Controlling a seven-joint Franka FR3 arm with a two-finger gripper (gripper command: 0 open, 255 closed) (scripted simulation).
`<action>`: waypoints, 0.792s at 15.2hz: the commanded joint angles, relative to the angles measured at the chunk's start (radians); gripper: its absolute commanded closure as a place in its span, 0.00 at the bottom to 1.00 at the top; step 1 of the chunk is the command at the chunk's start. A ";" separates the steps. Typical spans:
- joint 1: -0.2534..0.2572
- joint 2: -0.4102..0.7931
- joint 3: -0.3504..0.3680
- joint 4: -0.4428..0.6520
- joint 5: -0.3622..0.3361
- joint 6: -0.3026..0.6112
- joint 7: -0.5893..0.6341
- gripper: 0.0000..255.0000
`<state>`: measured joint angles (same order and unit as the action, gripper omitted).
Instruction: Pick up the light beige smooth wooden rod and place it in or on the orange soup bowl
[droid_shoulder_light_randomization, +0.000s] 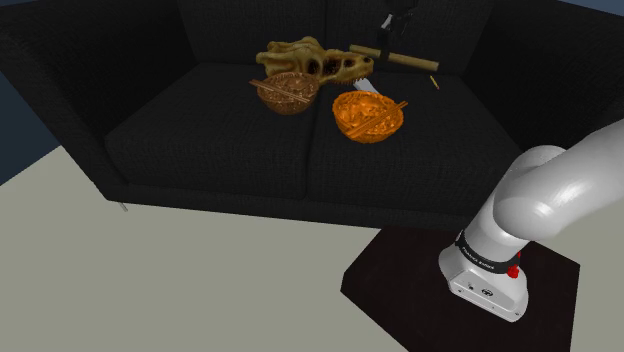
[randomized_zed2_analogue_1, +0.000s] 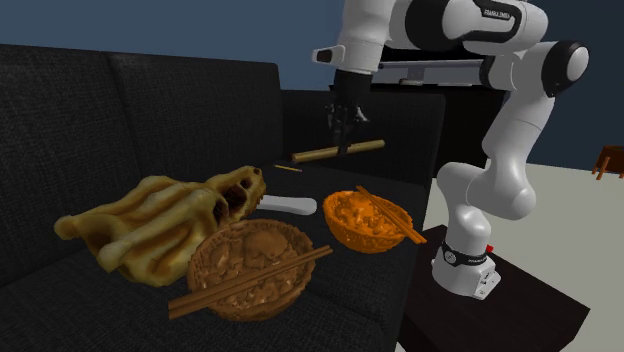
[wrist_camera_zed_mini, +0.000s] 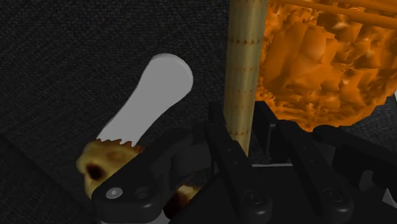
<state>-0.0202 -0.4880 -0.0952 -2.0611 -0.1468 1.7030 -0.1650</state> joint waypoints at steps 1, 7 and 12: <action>0.014 -0.014 0.038 -0.006 0.011 -0.014 0.048 1.00; 0.050 -0.028 0.131 -0.026 0.042 -0.023 0.167 1.00; 0.051 -0.043 0.130 -0.105 0.041 0.042 0.173 1.00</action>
<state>0.0300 -0.5259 0.0336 -2.1492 -0.1057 1.7325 0.0052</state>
